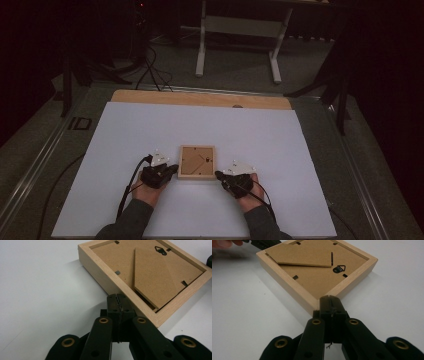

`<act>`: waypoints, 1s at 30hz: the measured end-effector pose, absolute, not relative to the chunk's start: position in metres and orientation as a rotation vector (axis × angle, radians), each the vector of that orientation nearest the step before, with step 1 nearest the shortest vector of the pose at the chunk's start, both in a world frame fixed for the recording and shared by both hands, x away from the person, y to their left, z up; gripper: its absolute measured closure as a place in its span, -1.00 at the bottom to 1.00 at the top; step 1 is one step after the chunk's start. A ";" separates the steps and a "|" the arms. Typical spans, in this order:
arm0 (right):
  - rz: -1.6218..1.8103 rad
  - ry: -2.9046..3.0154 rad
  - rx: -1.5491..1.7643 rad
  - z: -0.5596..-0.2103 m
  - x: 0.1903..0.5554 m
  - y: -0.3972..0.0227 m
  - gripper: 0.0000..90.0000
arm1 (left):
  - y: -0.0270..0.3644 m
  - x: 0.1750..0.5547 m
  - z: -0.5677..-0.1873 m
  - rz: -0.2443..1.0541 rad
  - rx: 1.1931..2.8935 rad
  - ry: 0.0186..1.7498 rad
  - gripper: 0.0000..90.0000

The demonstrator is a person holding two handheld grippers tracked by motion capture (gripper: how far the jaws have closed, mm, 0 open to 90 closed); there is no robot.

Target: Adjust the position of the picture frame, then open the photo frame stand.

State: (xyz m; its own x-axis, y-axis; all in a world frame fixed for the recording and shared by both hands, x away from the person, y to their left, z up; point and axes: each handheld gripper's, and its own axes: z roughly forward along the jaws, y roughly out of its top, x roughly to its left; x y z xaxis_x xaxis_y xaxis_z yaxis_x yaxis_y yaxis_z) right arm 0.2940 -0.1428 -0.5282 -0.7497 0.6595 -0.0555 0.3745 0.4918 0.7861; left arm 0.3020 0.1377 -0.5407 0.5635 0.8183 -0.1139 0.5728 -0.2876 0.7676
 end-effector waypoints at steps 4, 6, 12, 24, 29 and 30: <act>1.130 2.375 0.851 -0.527 0.294 -0.142 1.00 | 0.138 0.302 -0.541 0.378 2.000 1.110 0.99; 1.138 2.363 0.847 -0.526 0.292 -0.141 1.00 | 0.138 0.302 -0.541 0.385 2.000 1.115 0.95; 1.156 2.348 0.842 -0.524 0.290 -0.140 1.00 | 0.140 0.302 -0.539 0.380 1.975 1.116 0.88; 1.193 2.352 0.818 -0.523 0.287 -0.136 1.00 | 0.141 0.299 -0.529 0.376 1.924 1.099 0.77; 1.200 2.348 0.830 -0.524 0.288 -0.136 1.00 | 0.139 0.297 -0.524 0.376 1.912 1.076 0.69; 1.200 2.348 0.830 -0.524 0.289 -0.136 1.00 | 0.138 0.296 -0.523 0.377 1.910 1.071 0.67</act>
State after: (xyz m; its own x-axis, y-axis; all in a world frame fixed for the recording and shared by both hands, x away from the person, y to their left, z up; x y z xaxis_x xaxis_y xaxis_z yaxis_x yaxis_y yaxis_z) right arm 0.2886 -0.1357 -0.5238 -0.7558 0.6520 -0.0612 0.3325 0.4625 0.8219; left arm 0.2960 0.1382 -0.5228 0.5808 0.8002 -0.1491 0.5302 -0.2329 0.8152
